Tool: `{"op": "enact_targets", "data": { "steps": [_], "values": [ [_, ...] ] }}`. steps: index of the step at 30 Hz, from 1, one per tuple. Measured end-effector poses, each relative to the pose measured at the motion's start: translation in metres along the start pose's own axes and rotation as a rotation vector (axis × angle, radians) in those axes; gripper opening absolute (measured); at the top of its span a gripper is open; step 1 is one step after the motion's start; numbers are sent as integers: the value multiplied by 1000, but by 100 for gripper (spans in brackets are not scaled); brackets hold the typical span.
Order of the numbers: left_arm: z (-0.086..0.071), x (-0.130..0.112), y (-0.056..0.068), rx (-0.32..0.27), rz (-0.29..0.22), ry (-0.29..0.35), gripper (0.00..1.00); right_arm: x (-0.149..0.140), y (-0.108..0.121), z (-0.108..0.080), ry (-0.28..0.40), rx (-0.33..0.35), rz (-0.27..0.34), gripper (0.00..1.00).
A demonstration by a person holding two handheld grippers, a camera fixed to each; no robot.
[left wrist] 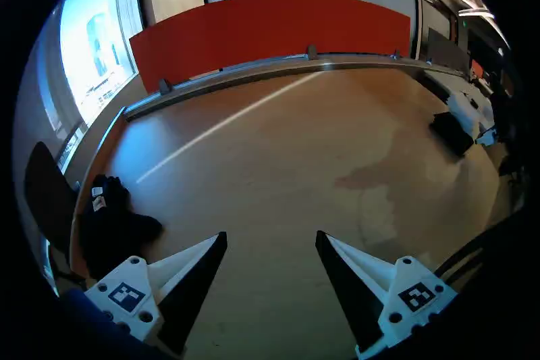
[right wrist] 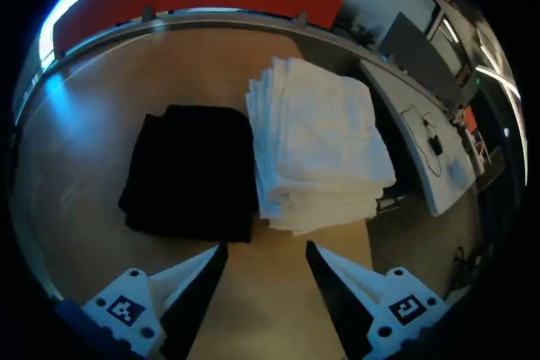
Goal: Fold towel
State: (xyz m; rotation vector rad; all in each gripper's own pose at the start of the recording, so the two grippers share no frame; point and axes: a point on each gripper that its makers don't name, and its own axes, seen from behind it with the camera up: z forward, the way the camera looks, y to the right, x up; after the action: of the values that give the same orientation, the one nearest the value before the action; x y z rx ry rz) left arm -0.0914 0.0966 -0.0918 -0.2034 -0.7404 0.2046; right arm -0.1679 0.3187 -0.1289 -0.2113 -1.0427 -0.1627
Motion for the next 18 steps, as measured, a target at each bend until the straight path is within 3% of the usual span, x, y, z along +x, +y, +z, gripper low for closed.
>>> {"op": "enact_targets", "data": {
  "steps": [12, 18],
  "values": [
    [-3, 1, -3, -1, -7, 15, 98, 12, -10, -12, 46, 8, -1, 93],
    [-3, 3, -5, -2, -14, 23, 97, 28, -20, -23, 108, 25, 9, 93]
  ]
}}
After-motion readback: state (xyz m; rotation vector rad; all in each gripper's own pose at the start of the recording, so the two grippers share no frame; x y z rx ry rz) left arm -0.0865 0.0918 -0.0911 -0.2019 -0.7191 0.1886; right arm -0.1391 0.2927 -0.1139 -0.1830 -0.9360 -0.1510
